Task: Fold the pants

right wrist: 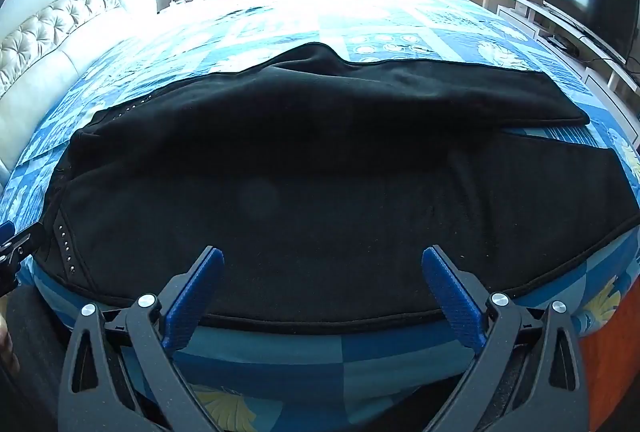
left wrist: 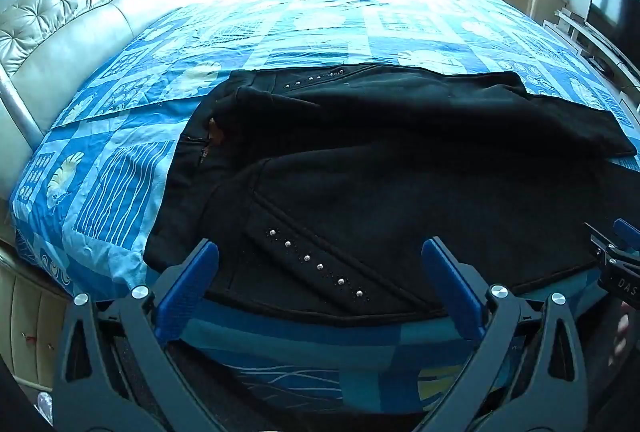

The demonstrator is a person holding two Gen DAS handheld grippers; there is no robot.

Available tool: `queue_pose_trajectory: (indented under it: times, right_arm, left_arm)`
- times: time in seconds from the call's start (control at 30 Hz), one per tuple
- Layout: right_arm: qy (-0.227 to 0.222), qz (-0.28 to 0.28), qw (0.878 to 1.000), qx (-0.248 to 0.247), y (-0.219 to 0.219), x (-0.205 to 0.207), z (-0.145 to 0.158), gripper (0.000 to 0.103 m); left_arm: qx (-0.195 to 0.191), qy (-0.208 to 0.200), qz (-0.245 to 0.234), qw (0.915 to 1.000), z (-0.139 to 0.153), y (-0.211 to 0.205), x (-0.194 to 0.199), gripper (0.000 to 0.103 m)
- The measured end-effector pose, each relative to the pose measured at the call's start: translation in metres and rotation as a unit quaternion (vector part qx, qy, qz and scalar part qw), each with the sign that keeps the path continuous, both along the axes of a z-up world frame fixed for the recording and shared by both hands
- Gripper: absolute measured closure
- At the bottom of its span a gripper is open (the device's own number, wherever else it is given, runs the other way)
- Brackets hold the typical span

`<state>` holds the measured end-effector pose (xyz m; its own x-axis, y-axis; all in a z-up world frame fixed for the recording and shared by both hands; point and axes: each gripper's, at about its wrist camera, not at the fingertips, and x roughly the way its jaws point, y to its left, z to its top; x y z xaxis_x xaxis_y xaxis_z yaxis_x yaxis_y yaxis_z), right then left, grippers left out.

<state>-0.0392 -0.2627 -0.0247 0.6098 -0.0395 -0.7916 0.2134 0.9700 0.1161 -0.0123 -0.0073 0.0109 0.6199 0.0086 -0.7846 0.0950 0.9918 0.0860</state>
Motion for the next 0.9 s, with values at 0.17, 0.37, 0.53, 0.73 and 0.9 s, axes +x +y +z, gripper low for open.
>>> queue_pose_trajectory:
  times: [0.17,0.37,0.53,0.73,0.9]
  right_arm:
    - [0.001,0.002,1.0,0.0,0.0025,-0.002,-0.0014,0.004]
    - [0.005,-0.001,1.0,0.001,0.0031,-0.0007,-0.002,0.004]
    - [0.009,-0.001,1.0,0.0,0.0028,-0.0003,-0.0049,0.004]
    - [0.013,-0.001,1.0,0.001,0.0029,0.0003,-0.007,0.004]
    - [0.014,-0.002,1.0,0.004,0.0015,0.0015,-0.0086,0.004]
  left_arm:
    - [0.008,-0.001,0.009,0.9999,-0.0019,0.0027,0.0006,0.002]
    - [0.006,-0.001,0.014,0.9999,-0.0008,0.0056,0.0024,0.002]
    - [0.005,-0.002,0.014,0.9999,-0.0008,0.0051,0.0025,0.002]
    - [0.007,-0.001,0.013,0.9999,-0.001,0.0044,0.0016,0.002]
    - [0.009,-0.002,0.014,0.9998,-0.0006,0.0034,0.0007,0.002]
